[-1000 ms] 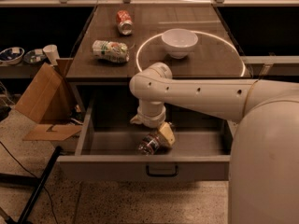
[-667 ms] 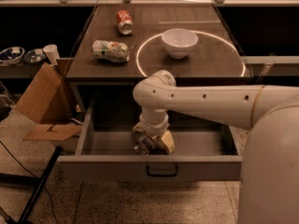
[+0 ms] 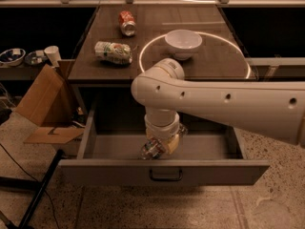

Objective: Pick water bottle from top drawer and place on counter

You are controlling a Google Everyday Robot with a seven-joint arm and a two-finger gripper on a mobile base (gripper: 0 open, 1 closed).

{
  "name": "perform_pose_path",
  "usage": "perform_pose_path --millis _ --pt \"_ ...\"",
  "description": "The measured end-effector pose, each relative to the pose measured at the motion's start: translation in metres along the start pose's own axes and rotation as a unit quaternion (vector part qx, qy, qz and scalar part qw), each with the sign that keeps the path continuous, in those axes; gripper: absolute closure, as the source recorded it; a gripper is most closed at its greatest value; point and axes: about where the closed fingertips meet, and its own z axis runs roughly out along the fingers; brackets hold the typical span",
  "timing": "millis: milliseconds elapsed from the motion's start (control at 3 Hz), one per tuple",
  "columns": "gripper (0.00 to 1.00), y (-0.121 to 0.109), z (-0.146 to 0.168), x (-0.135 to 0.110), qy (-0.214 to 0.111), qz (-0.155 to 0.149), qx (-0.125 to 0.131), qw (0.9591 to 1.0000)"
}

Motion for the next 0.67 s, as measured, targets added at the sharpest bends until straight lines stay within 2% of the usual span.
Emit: perform_pose_path --millis 333,667 --pt "0.92 0.036 -0.061 0.012 0.017 0.035 -0.015 0.9991" --pt "1.0 0.1 -0.137 0.039 0.039 0.114 -0.02 0.9925"
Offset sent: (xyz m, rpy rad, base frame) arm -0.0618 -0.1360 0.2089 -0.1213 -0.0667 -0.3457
